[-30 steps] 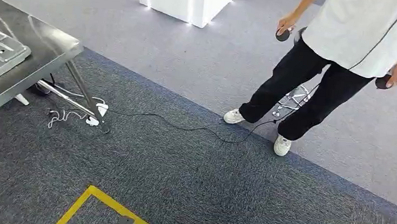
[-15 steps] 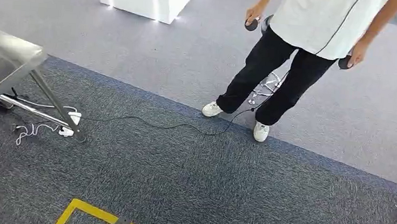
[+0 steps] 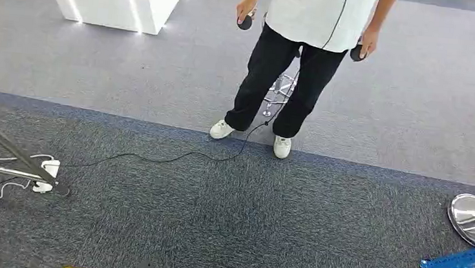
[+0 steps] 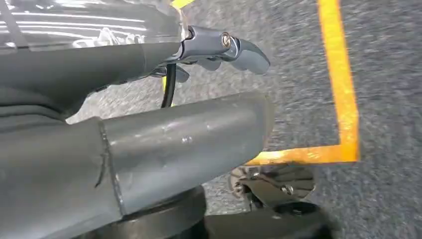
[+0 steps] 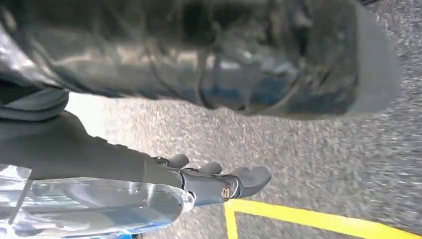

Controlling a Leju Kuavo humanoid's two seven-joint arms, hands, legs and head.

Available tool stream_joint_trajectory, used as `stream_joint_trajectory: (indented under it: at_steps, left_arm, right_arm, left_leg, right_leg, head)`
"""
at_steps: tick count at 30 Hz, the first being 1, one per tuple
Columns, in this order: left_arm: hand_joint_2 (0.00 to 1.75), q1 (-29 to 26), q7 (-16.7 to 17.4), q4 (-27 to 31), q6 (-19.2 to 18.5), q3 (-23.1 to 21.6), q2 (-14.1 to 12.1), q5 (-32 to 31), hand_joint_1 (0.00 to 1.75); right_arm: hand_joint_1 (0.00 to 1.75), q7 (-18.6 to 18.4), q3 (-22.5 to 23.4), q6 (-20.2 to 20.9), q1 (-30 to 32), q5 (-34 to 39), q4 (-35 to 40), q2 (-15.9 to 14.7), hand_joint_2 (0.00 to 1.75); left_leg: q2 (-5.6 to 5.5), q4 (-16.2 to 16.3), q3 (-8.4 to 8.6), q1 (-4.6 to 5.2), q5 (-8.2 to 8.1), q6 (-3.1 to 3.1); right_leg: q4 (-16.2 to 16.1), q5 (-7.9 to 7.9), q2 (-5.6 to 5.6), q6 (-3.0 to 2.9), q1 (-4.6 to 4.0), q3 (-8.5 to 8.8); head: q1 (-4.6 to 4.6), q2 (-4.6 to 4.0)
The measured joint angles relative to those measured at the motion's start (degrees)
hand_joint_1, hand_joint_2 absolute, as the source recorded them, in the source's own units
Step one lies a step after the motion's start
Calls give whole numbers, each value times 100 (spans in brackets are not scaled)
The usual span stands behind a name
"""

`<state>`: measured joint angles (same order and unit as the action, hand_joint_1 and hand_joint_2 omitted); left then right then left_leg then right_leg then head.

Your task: Take the parts from the cabinet and place them on the table.

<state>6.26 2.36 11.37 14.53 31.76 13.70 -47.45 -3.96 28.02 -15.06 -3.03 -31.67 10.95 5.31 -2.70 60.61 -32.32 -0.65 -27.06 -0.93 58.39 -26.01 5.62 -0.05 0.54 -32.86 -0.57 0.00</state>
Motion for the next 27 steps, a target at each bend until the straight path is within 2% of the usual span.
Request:
stream_joint_trajectory:
  at_steps: [1, 2, 4, 5, 6, 7, 8, 9, 10, 11, 12, 13, 14, 15, 16, 17, 18, 20, 21, 22, 23, 24, 25, 26, 27]
  left_arm:
    - [0, -4, 9, 0, 0, 2, 0, 0, 0]
    - [0, 9, 9, 0, 0, 0, 0, -2, 0]
    - [0, 13, 15, 0, 0, 5, 0, 0, 0]
    - [0, 15, 20, 0, 2, 7, 0, -6, 0]
    - [0, 25, 20, 0, 2, 9, 4, -13, 0]
    - [0, 27, 17, 0, 9, 9, 7, -20, 0]
    - [0, 22, 17, 0, 13, 9, 7, -26, 0]
    - [0, 7, 17, 0, 15, 9, 4, -46, 0]
    - [0, -3, 17, 0, 18, 9, 4, -55, 0]
    - [0, -2, 17, 0, 20, 11, 4, -55, 0]
    - [0, 2, 17, 0, 20, 11, 4, -59, 0]
    - [0, 5, 17, 0, 20, 11, 4, -59, 0]
    - [0, 8, 17, 0, 20, 11, 4, -61, 0]
    - [0, 11, 17, 0, 20, 11, 4, -61, 0]
    - [0, 13, 15, 0, 24, 11, 4, -63, 0]
    - [0, 19, 13, 0, 33, 11, 4, -63, 0]
    - [0, 24, 13, 0, 37, 13, 4, -66, 0]
    - [0, 41, 13, 0, 37, 13, 15, -66, 0]
    - [0, 49, 15, 2, 39, 15, 24, -66, 0]
    - [0, 50, 17, 2, 42, 15, 22, -65, 0]
    - [0, 49, 17, 2, 50, 15, 22, -63, 0]
    - [0, 30, 17, 2, 52, 15, 22, -61, 0]
    - [0, 1, 17, 2, 52, 18, 22, -61, 0]
    - [0, -19, 17, 2, 55, 20, 22, -61, 0]
    - [0, -35, 17, 2, 59, 22, 18, -59, 0]
  right_arm:
    - [0, 0, 0, 0, -16, 0, 2, 0, 0]
    - [0, 0, 0, 0, -23, 0, 2, 0, 0]
    - [0, 0, 0, 0, 18, 0, 2, 0, 0]
    - [0, 0, 0, 0, 34, 0, 0, 0, 0]
    - [0, 0, 0, 0, 43, 0, 0, 2, 0]
    - [0, 0, 0, 0, 36, 0, 0, 7, 0]
    - [0, 0, 0, 0, 11, 0, 0, 7, 0]
    - [0, 0, 0, 2, -10, 0, 0, 4, 0]
    - [0, 0, 0, 2, -15, 0, 0, 4, 0]
    - [0, 0, 0, 4, -5, 0, 0, 4, 0]
    - [0, 0, 0, 9, 6, 0, 0, 4, 0]
    - [0, -2, 0, 9, 24, 0, -2, 4, 0]
    - [0, -2, 0, 9, 31, 0, 0, 4, 0]
    - [0, -2, 0, 9, 26, 0, 0, 4, 0]
    - [0, 0, 0, 9, 3, 0, 0, 2, 0]
    - [0, 0, 0, 7, -22, 0, 0, 2, 0]
    - [0, 0, 0, 7, -29, 0, 2, 4, 0]
    - [0, -11, 2, 0, 6, 9, 0, -9, 0]
    - [0, -20, 4, 0, 17, 20, 0, -9, 0]
    - [0, -26, 9, 0, 32, 24, 0, -9, 0]
    - [0, -39, 11, 0, 30, 24, 0, -9, 0]
    - [0, -39, 18, 0, 7, 24, 0, -9, 0]
    - [0, -39, 26, 0, -6, 24, 0, -7, 0]
    - [0, -42, 33, 0, -9, 26, 0, -7, 0]
    - [0, -48, 39, 0, -1, 26, 0, -9, 0]
  left_leg:
    - [-192, -108, 28, 7, -100, 3]
    - [-127, -88, 24, 0, -86, -22]
    - [-24, -88, 43, 56, -81, -99]
    - [28, -145, 53, 37, -45, -148]
    - [128, -196, 75, 14, -5, -211]
    - [168, -217, 83, 21, 2, -235]
    - [246, -219, 78, 37, 2, -246]
    - [338, -219, 77, 53, -8, -259]
    - [427, -218, 73, 61, -16, -263]
    - [510, -217, 72, 66, -28, -267]
    - [574, -216, 80, 69, -36, -265]
    - [639, -216, 94, 69, -50, -260]
    - [686, -216, 114, 69, -63, -249]
    - [753, -216, 140, 69, -82, -235]
    - [815, -216, 165, 82, -103, -208]
    - [867, -213, 174, 104, -126, -169]
    - [916, -213, 183, 104, -138, -136]
    - [1013, -243, 231, 93, -153, -95]
    - [1004, -228, 261, 104, -187, -41]
    - [695, -100, 226, 71, -268, -4]
    - [501, 115, 132, 68, -415, -1]
    - [358, 592, -92, 52, -677, 10]
    - [316, 1082, -335, 42, -896, 26]
    - [312, 1401, -508, 42, -986, 38]
    - [309, 1518, -601, 40, -931, 49]
  right_leg:
    - [71, -29, 60, 42, -34, -44]
    - [81, -27, 131, 66, -13, -77]
    - [47, 4, 220, 149, 24, -97]
    - [39, 10, 269, 189, 20, -110]
    - [103, -35, 11, 190, 26, -108]
    - [289, -178, -289, 212, 1, -199]
    - [682, -410, -420, 240, 7, -402]
    - [1149, -624, -475, 264, 21, -636]
    - [1545, -774, -501, 281, 31, -835]
    - [1804, -821, -513, 293, 37, -965]
    - [1752, -718, -524, 294, 37, -945]
    - [1454, -500, -542, 288, 37, -783]
    - [1009, -262, -588, 274, 30, -536]
    - [462, -29, -705, 247, 17, -236]
    - [37, -32, -1036, 197, -37, -34]
    - [29, -25, -988, 138, -100, -39]
    - [34, -28, -925, 89, -100, -54]
    - [29, -36, -816, 55, -120, -62]
    - [-67, 9, -737, -13, -59, -2]
    - [-107, 32, -698, -35, -47, 32]
    - [-109, 38, -657, -72, -34, 37]
    - [-107, 37, -579, -94, -34, 33]
    - [-103, 28, -500, -112, -40, 34]
    - [-93, 26, -415, -115, -43, 33]
    - [-80, 18, -323, -115, -41, 37]
  head:
    - [0, 0]
    - [-7, 0]
    - [-4, 0]
    - [-4, 0]
    - [-6, 0]
    - [-28, 0]
    - [-24, 0]
    - [-26, 0]
    - [-24, 0]
    - [-24, 0]
    - [-22, 0]
    - [-24, 0]
    - [-24, 0]
    - [-24, 0]
    - [-24, 0]
    - [-20, 0]
    - [-20, 0]
    - [-17, 0]
    - [-20, 0]
    - [-11, 0]
    - [-9, 0]
    - [-4, 0]
    - [-4, 0]
    - [-5, 0]
    - [-4, 0]
